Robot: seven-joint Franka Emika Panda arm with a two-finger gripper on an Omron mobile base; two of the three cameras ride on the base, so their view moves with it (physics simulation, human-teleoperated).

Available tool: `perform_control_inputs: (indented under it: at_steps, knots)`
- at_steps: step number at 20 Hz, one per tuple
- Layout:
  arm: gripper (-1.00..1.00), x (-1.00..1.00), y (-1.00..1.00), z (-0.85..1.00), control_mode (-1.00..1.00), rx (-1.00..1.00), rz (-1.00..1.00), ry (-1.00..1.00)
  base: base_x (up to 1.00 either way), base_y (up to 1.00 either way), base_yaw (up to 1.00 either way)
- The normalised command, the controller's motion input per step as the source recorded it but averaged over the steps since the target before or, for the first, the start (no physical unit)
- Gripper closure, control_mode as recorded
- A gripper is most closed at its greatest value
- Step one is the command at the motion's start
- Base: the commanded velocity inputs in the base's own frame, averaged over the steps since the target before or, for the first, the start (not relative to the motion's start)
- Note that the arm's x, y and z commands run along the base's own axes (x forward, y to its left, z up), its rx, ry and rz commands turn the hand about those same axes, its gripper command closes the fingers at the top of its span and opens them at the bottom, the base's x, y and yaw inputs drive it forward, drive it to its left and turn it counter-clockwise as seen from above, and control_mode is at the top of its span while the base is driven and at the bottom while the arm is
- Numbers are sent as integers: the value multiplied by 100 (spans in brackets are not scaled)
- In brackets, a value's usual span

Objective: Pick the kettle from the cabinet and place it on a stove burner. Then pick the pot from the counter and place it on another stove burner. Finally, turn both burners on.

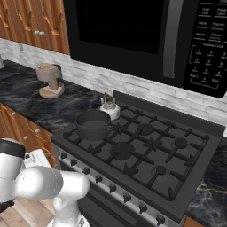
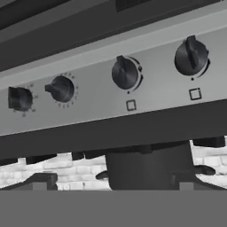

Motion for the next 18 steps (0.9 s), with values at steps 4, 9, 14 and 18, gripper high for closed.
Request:
perform_control_inputs:
  at_steps: [4,9,14,18]
  knots:
    - [-100,18,22,-16,-100,-4,0,2,0,0,0]
    - [-100,22,15,-17,-100,-5,0,5,0,0,0]
    - [-100,24,11,-19,-100,-6,0,5,0,0,0]
    - [-100,19,13,-25,-100,-7,0,4,0,0,0]
